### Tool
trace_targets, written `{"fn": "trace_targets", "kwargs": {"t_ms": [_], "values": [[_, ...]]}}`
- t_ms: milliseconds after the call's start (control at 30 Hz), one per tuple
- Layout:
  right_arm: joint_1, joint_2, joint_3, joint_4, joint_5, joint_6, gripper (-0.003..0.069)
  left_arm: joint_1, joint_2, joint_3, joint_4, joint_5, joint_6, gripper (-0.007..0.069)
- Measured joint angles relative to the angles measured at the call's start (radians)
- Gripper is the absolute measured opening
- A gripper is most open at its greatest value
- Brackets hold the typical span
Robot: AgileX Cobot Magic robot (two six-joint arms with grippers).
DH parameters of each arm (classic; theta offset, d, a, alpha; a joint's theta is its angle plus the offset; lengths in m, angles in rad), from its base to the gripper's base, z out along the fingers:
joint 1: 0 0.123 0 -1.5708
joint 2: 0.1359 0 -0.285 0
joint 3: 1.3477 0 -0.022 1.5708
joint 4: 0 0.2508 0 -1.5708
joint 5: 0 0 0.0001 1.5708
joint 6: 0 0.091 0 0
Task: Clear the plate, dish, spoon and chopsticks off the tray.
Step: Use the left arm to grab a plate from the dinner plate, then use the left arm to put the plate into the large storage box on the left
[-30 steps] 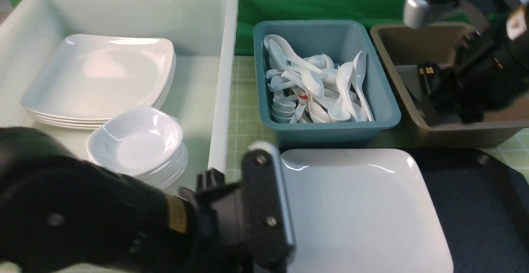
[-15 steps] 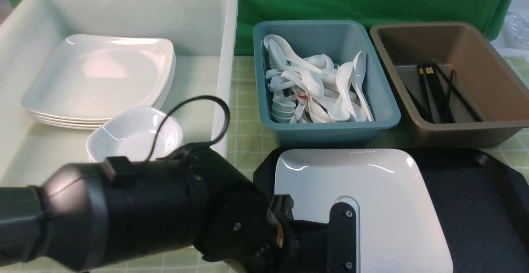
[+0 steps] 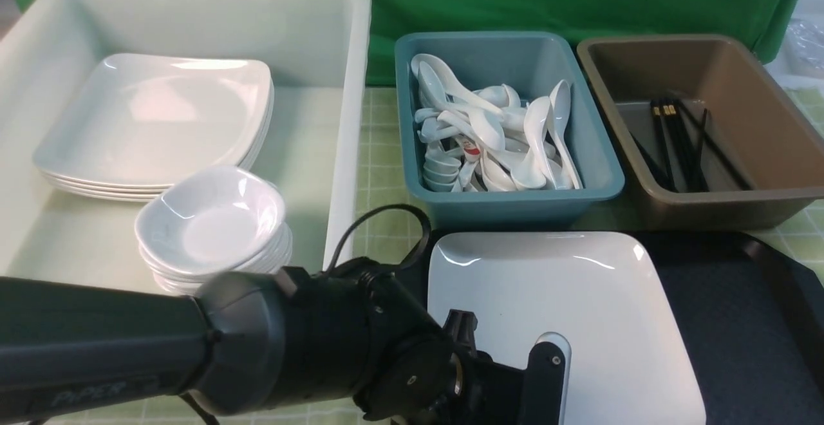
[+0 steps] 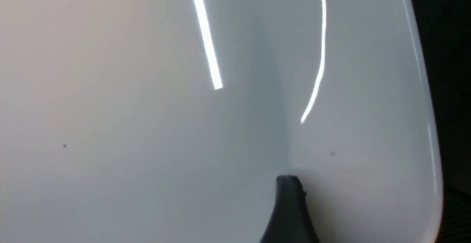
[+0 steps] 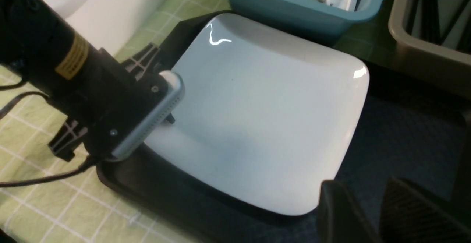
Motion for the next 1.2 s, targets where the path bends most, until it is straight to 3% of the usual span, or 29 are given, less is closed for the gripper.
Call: {"fn": "trace_targets", "kwargs": {"t_ms": [133, 233, 400, 667, 800, 1033, 1133, 1200], "values": [[0.000, 0.000, 0.000, 0.000, 0.011, -0.007, 0.0233, -0.002, 0.010, -0.006, 0.012, 0.002, -0.026, 0.0372], [0.000, 0.000, 0.000, 0.000, 0.019, -0.008, 0.0235, -0.009, 0.010, -0.008, 0.015, -0.009, -0.038, 0.0269], [0.000, 0.000, 0.000, 0.000, 0.014, -0.008, 0.0235, -0.035, -0.030, -0.008, 0.025, 0.026, -0.041, 0.0216], [0.000, -0.001, -0.052, 0.000, -0.056, 0.010, 0.0235, -0.161, -0.316, -0.006, 0.021, 0.110, -0.101, 0.0036], [0.000, -0.002, -0.107, -0.034, -0.070, 0.048, 0.0235, -0.170, -0.411, -0.003, 0.005, 0.126, -0.110, 0.0032], [0.000, -0.003, -0.180, -0.204, -0.048, 0.196, 0.0220, -0.173, -0.557, 0.007, -0.016, 0.139, -0.113, 0.0032], [0.000, -0.002, -0.183, -0.243, -0.038, 0.242, 0.0087, -0.173, -0.633, 0.007, -0.016, 0.114, -0.113, 0.0032], [0.000, 0.001, -0.183, -0.247, -0.041, 0.251, 0.0049, -0.172, -0.670, -0.004, -0.011, 0.108, -0.127, 0.0034]]}}
